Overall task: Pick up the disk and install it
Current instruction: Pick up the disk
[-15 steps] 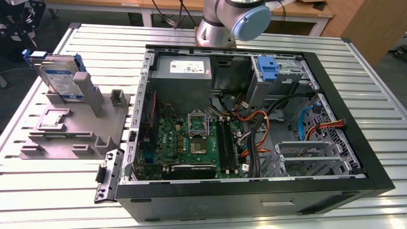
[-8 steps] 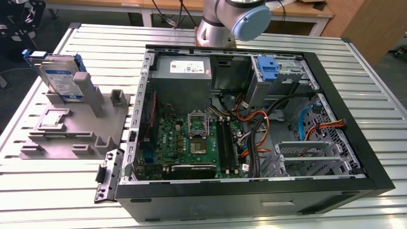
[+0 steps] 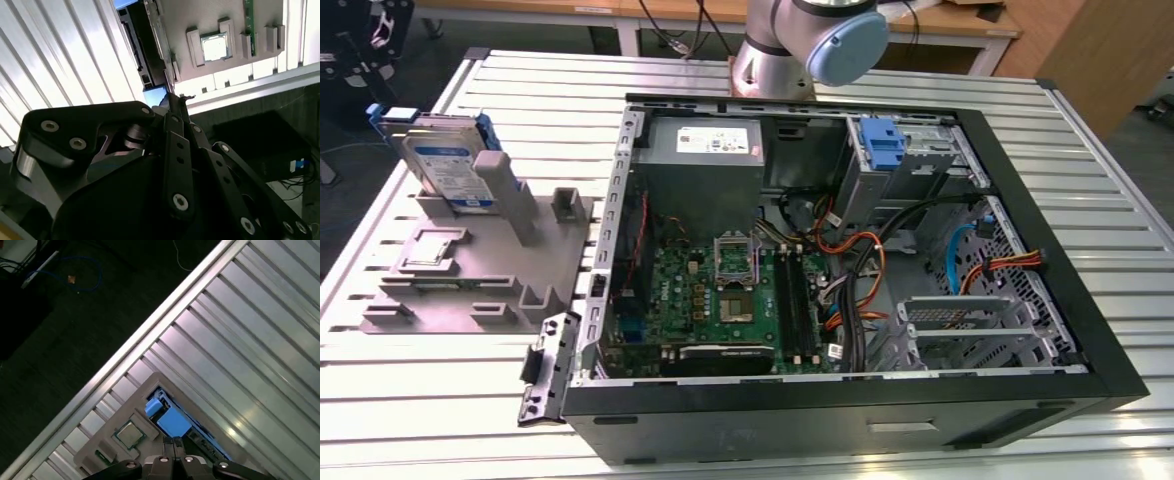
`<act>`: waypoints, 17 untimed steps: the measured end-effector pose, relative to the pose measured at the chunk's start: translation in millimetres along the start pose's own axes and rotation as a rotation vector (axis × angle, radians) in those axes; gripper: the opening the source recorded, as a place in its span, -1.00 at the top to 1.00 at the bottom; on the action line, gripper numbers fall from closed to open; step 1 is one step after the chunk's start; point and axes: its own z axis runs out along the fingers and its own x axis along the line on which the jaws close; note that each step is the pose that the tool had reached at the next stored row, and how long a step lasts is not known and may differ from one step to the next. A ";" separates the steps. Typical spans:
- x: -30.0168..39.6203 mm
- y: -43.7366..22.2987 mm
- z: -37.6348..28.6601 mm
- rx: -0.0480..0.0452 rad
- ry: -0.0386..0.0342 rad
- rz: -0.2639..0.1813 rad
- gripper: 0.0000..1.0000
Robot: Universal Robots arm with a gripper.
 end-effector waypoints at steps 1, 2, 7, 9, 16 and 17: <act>0.0 0.0 0.0 -0.0003 0.0004 -0.017 0.80; 0.0 0.0 0.0 -0.0006 0.0007 -0.032 0.80; 0.0 0.0 0.0 -0.0019 0.0023 -0.109 0.80; 0.0 0.0 0.0 -0.0024 0.0030 -0.140 0.80; 0.0 0.0 0.1 -0.0043 0.0053 -0.249 0.80; 0.0 0.0 0.0 -0.0046 0.0057 -0.267 0.80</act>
